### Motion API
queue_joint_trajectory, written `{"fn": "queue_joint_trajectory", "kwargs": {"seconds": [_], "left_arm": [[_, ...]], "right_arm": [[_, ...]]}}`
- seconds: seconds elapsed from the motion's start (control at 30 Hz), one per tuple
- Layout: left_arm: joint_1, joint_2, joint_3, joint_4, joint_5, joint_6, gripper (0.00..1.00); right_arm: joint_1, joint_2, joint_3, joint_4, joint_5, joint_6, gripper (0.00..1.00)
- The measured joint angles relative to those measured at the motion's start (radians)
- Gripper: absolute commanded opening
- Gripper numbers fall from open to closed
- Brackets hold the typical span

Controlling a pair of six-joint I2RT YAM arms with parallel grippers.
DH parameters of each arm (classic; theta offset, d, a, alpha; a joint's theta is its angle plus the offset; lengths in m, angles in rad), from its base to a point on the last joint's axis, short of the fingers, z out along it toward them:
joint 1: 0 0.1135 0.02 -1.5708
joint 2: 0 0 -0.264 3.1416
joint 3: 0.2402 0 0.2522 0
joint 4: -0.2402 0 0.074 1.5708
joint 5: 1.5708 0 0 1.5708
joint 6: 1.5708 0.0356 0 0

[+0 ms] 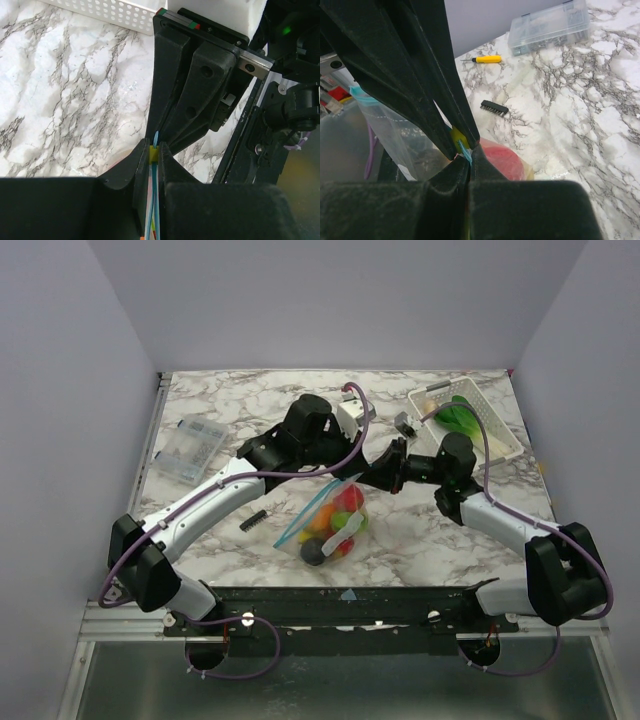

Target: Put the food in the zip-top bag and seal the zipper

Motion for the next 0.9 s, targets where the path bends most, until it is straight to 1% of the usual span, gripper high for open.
{"fn": "queue_joint_trajectory", "kwargs": {"seconds": [0.13,0.3,0.43,0.47,0.57,0.63,0.67,0.87,0.9], "left_arm": [[0.0,-0.006,-0.009,0.0,0.001,0.0,0.0],[0.001,-0.022,-0.035,0.003,0.001,0.0,0.0],[0.006,-0.051,-0.065,-0.011,0.002,0.0,0.01],[0.008,-0.06,-0.072,-0.013,0.002,0.0,0.08],[0.013,-0.078,-0.084,-0.025,0.003,-0.001,0.25],[0.014,-0.081,-0.085,-0.038,0.005,-0.005,0.33],[0.016,-0.081,-0.087,-0.045,0.007,-0.007,0.34],[0.02,-0.081,-0.111,-0.068,0.006,-0.015,0.35],[0.02,-0.081,-0.112,-0.072,0.006,-0.016,0.29]], "right_arm": [[0.003,0.0,-0.019,0.043,0.035,0.058,0.0],[0.006,0.002,-0.069,0.14,0.079,0.138,0.0],[0.005,0.006,-0.084,0.191,0.107,0.174,0.0],[0.005,0.006,-0.084,0.201,0.111,0.181,0.0],[0.005,0.006,-0.084,0.227,0.114,0.196,0.0],[0.005,0.005,-0.084,0.23,0.118,0.198,0.0],[0.005,0.003,-0.084,0.226,0.121,0.197,0.0],[0.005,-0.039,-0.084,0.175,0.132,0.171,0.0],[0.005,-0.048,-0.084,0.166,0.134,0.164,0.0]]}}
